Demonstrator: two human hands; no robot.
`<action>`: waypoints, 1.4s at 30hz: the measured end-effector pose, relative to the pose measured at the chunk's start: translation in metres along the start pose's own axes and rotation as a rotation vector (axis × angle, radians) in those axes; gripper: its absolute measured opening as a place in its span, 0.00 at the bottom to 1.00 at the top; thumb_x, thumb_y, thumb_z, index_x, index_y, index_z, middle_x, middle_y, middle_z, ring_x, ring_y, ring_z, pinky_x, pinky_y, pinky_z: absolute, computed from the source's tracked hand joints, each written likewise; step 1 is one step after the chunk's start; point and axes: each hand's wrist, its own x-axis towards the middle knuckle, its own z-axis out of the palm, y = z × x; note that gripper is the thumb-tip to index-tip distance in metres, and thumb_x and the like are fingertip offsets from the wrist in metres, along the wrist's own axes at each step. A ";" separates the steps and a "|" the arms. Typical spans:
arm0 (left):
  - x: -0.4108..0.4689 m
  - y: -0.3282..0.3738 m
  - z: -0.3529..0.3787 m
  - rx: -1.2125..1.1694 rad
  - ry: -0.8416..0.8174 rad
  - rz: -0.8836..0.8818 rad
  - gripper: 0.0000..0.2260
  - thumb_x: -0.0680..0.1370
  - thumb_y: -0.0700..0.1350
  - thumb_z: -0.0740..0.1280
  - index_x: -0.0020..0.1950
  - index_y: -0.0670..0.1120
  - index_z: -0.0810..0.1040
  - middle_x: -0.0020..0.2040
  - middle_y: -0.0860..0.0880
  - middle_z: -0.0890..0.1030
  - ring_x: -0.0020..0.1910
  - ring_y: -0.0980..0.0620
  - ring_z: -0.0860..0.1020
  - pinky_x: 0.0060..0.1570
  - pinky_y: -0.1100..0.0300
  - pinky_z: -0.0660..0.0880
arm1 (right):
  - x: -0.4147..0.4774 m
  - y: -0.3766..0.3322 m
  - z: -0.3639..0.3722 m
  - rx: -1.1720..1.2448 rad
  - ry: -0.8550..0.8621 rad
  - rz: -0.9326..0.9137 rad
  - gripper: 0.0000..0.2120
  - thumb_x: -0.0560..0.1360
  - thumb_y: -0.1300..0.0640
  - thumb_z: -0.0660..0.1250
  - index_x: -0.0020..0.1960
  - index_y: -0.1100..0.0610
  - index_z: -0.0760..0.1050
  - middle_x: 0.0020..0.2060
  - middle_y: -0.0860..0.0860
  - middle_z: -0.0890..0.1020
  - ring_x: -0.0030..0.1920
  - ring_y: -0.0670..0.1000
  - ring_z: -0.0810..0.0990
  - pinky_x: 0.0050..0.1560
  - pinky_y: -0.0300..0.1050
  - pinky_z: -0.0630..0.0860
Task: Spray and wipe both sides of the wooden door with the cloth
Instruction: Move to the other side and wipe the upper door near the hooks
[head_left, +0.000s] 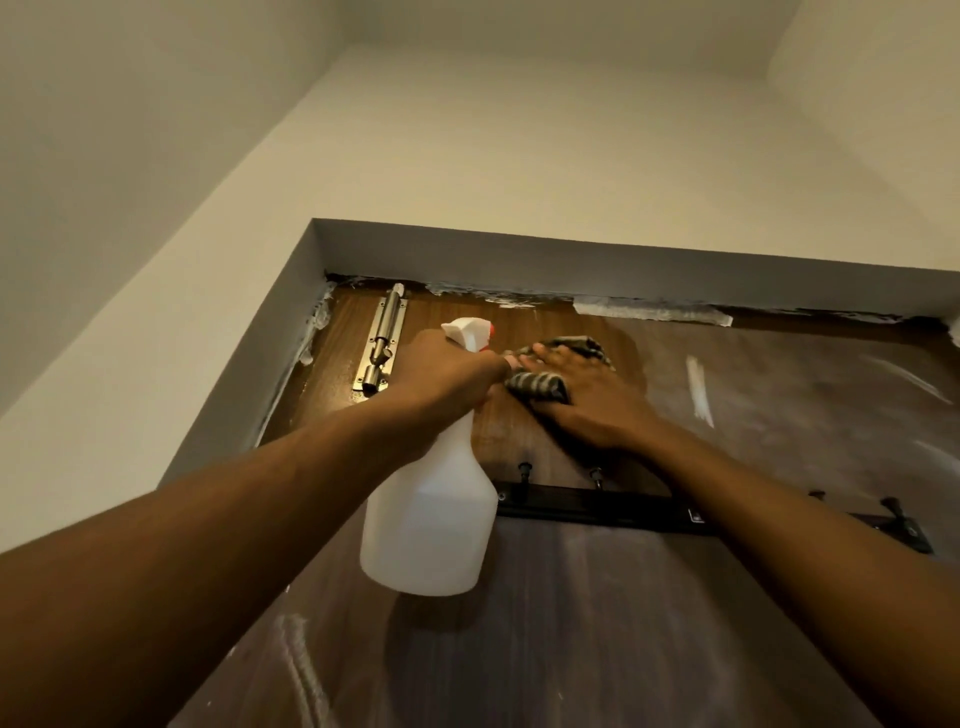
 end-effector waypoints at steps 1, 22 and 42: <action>0.000 -0.001 0.002 -0.001 0.001 0.009 0.16 0.73 0.48 0.70 0.55 0.46 0.68 0.48 0.43 0.79 0.44 0.48 0.79 0.45 0.53 0.79 | -0.009 0.013 -0.002 -0.002 0.015 0.027 0.31 0.81 0.36 0.49 0.80 0.44 0.46 0.79 0.46 0.48 0.79 0.50 0.48 0.77 0.55 0.44; -0.012 0.016 0.091 -0.056 -0.078 0.046 0.16 0.72 0.51 0.71 0.55 0.48 0.69 0.42 0.45 0.81 0.38 0.50 0.81 0.38 0.56 0.79 | -0.030 0.147 -0.024 -0.043 0.135 0.242 0.33 0.80 0.36 0.53 0.80 0.48 0.50 0.79 0.51 0.55 0.78 0.54 0.56 0.77 0.53 0.51; -0.023 0.053 0.192 -0.036 -0.049 0.045 0.16 0.72 0.51 0.71 0.54 0.46 0.72 0.40 0.46 0.82 0.35 0.53 0.80 0.31 0.61 0.76 | -0.055 0.226 -0.039 -0.010 0.150 0.314 0.35 0.79 0.34 0.52 0.80 0.47 0.49 0.79 0.51 0.55 0.78 0.53 0.54 0.78 0.54 0.48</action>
